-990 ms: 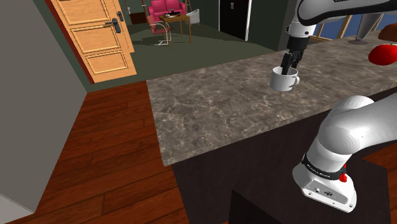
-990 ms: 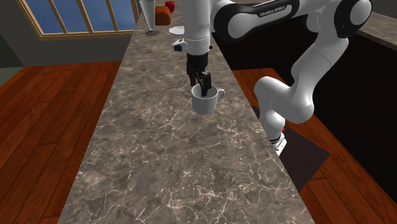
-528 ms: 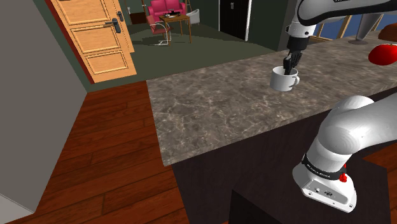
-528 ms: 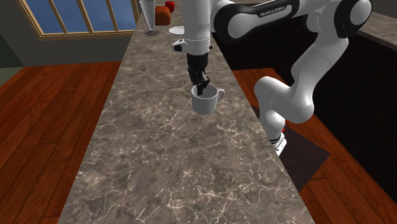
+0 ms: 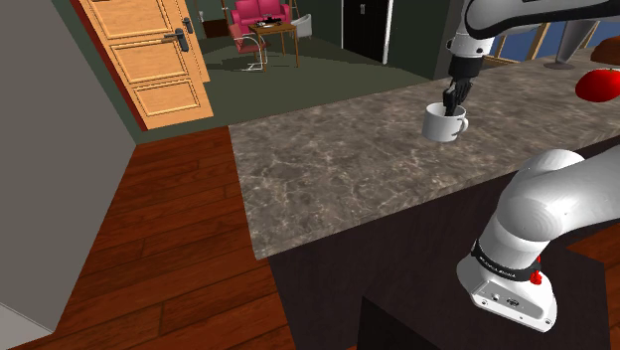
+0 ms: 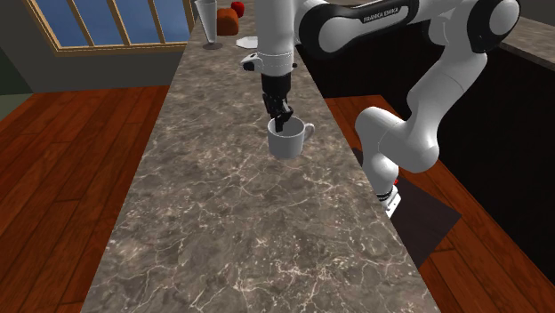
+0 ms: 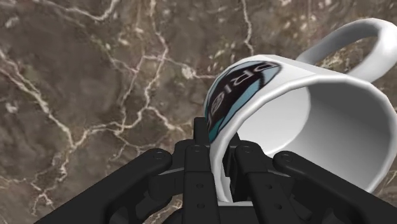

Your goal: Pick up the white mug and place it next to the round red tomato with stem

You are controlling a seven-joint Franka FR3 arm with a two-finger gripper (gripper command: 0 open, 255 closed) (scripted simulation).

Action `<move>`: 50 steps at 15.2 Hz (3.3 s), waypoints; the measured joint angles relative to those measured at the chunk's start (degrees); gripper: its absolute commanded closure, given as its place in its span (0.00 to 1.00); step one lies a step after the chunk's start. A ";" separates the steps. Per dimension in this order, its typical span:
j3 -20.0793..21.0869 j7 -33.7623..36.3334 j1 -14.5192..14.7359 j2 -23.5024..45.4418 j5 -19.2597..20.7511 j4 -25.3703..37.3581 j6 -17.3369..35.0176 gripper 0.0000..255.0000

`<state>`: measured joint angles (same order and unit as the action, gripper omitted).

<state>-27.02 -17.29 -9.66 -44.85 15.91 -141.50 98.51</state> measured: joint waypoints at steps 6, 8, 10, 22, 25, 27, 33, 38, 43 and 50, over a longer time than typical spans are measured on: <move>1.17 0.06 0.51 0.37 -1.05 4.35 -4.00 1.00; 1.63 0.14 0.68 0.46 -1.42 5.87 -5.45 1.00; 1.73 -0.05 0.91 1.06 -1.69 7.67 -6.64 1.00; 3.26 -0.48 1.83 3.27 -3.33 18.14 -14.96 1.00; 3.52 -0.61 2.14 4.27 -3.75 21.11 -16.95 1.00; 3.78 -0.64 2.30 4.79 -4.03 23.09 -18.43 1.00; 4.01 -1.10 2.81 6.87 -4.68 29.04 -22.34 1.00; -1.46 -7.15 2.61 9.54 -2.43 33.20 -22.89 1.00; -8.83 -15.02 2.79 13.12 -0.30 37.96 -22.63 1.00; -21.87 -27.32 4.97 21.68 -0.74 47.57 -22.06 1.00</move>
<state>-48.89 -44.61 -4.69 -23.17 15.17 -93.93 76.45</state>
